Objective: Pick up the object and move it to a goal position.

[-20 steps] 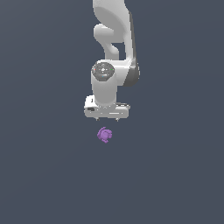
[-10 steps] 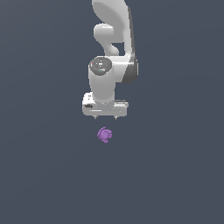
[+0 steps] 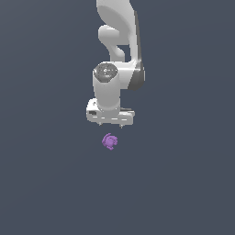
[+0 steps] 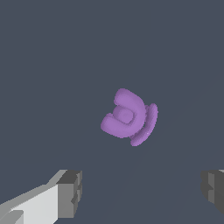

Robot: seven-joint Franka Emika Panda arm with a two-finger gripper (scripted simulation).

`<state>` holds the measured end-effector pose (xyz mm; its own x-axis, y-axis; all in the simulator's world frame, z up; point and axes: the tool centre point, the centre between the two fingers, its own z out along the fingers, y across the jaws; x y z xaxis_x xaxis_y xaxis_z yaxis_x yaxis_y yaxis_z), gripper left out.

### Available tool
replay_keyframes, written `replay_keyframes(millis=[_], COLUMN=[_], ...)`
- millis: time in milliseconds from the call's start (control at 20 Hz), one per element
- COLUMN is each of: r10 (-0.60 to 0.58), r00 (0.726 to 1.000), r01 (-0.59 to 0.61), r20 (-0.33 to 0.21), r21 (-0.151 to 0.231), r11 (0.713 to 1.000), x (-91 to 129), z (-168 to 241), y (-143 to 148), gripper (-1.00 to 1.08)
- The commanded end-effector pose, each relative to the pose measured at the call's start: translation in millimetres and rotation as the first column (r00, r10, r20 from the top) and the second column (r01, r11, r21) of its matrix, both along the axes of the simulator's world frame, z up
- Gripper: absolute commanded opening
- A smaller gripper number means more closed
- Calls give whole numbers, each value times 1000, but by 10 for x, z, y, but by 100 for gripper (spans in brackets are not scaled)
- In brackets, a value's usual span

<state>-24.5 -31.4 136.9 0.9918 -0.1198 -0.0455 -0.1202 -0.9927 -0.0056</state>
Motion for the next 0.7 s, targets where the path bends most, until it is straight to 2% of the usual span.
replay_keyframes(millis=[0,300,650], r10=[-40,-175,-340], r00=[999,984,940], r01=[40,175,340], r20=[3,15,31], r21=[-1,-6,-10], r11=[999,985,940], x=[30,131,252], z=[-39,-173,-344], y=[-6,-27,-58], gripper=[100,100,100])
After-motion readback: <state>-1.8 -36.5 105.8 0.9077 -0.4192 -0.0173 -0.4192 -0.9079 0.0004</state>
